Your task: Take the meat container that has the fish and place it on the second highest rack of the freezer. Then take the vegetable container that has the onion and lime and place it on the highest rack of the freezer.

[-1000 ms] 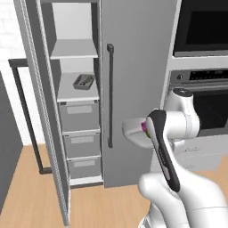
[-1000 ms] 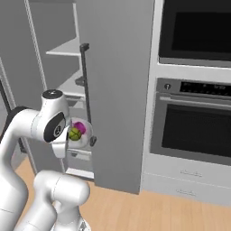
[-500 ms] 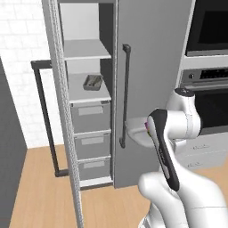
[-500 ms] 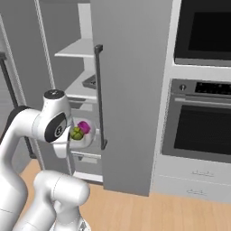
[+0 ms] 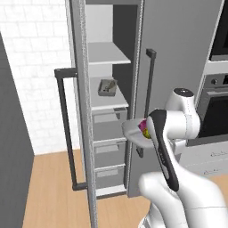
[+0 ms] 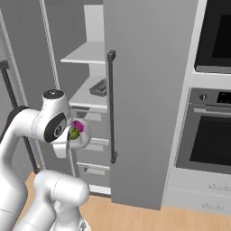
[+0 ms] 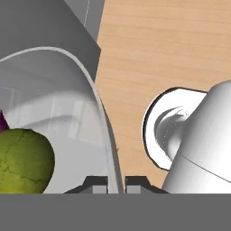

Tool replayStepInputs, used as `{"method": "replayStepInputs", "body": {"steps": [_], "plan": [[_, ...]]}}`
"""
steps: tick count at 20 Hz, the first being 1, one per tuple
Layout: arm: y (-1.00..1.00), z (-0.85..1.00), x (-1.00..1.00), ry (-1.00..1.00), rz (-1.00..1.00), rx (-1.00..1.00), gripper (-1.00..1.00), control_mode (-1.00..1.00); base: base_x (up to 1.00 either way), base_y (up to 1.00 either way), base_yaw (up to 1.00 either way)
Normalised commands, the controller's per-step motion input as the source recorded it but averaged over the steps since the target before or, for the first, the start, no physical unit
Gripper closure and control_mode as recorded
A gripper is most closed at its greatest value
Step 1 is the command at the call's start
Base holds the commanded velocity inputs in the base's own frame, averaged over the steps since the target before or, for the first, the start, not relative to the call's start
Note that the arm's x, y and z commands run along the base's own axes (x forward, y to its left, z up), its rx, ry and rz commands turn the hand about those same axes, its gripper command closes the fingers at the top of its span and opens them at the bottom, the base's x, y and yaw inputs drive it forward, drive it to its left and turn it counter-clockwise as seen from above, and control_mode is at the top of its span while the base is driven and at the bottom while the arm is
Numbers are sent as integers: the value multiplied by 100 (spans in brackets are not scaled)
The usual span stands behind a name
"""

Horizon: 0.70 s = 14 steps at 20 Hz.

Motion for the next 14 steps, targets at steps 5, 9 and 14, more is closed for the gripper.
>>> {"method": "replayStepInputs", "body": {"steps": [5,9,14], "plan": [[0,0,0,0,0,0,100,100,62,2,0],[0,0,0,0,0,0,100,100,53,33,1],[0,0,0,0,0,0,100,100,42,51,2]]}}
